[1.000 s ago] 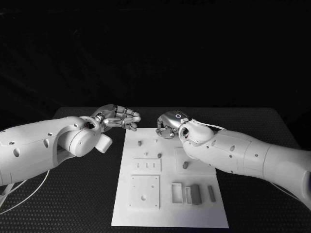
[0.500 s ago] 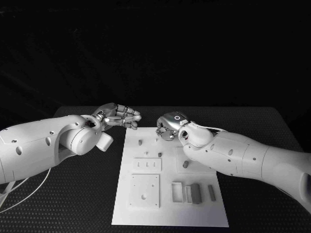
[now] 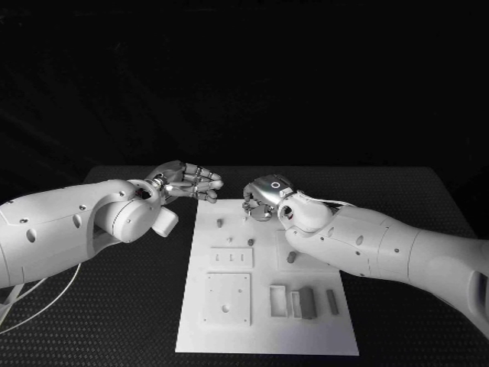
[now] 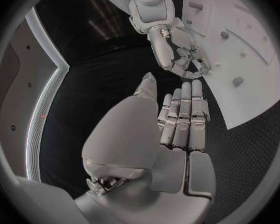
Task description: Assemble the parts on the task board
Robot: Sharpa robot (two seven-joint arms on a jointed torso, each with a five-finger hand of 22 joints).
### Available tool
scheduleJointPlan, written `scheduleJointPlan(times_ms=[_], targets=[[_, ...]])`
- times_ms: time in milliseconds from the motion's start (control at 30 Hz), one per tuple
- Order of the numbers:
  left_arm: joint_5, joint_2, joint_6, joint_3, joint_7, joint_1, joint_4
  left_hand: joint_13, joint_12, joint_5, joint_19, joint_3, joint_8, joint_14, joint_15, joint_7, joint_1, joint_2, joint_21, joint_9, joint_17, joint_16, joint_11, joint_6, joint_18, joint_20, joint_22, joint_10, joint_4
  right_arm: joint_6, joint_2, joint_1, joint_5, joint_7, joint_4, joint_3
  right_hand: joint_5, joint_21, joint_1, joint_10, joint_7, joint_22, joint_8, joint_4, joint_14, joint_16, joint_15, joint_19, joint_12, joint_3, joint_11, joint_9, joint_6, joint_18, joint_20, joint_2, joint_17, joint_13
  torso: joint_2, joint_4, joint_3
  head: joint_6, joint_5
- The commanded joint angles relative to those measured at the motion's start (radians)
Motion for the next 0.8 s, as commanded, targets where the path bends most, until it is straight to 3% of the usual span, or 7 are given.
scheduleJointPlan(times_ms=[33, 633, 800], targets=[[-0.003, 0.002, 0.009, 0.001, 0.004, 0.001, 0.000, -0.002, -0.006, 0.000, -0.004, -0.001, -0.006, -0.004, 0.001, 0.044, 0.005, 0.005, -0.005, -0.002, 0.001, -0.005, 0.002, -0.001, 0.010, 0.000, -0.002, 0.001, 0.000, 0.018, 0.001, 0.000, -0.019, -0.008, -0.003, 0.000, 0.000, 0.005, 0.002, 0.007, 0.000, 0.012, -0.004, -0.001, 0.021, 0.005, -0.015, 0.000, -0.006, 0.007, -0.003, 0.001, 0.009, 0.013, -0.006, -0.004, 0.001, 0.001, 0.000, -0.0012, -0.0012, -0.002, -0.001], [-0.003, 0.003, 0.010, 0.000, 0.005, 0.001, 0.000, -0.002, -0.007, 0.000, -0.004, -0.002, -0.007, -0.004, 0.002, 0.045, 0.004, 0.005, -0.006, -0.002, 0.002, -0.007, 0.002, -0.002, 0.010, 0.000, -0.002, 0.001, 0.000, 0.037, 0.008, -0.008, -0.010, -0.008, -0.020, -0.003, 0.000, 0.005, 0.001, 0.008, 0.000, 0.012, -0.004, -0.001, 0.021, 0.004, -0.015, 0.000, -0.007, 0.007, -0.003, 0.001, 0.010, 0.013, -0.007, -0.005, 0.000, 0.000, -0.001, 0.0002, 0.0005, -0.006, -0.010], [-0.003, 0.005, 0.009, 0.000, 0.005, 0.001, -0.010, -0.002, -0.007, 0.000, -0.004, -0.003, -0.007, -0.003, 0.002, 0.045, 0.003, 0.006, -0.006, -0.002, 0.002, -0.007, 0.002, -0.002, 0.010, 0.000, -0.002, 0.002, 0.000, 0.038, 0.009, -0.011, -0.006, -0.008, -0.019, -0.003, 0.000, 0.004, 0.000, 0.009, 0.000, 0.012, -0.005, -0.001, 0.020, 0.004, -0.015, 0.000, -0.007, 0.007, -0.003, 0.001, 0.010, 0.013, -0.007, -0.005, -0.002, 0.000, 0.000, -0.0012, 0.0016, -0.006, -0.005]])
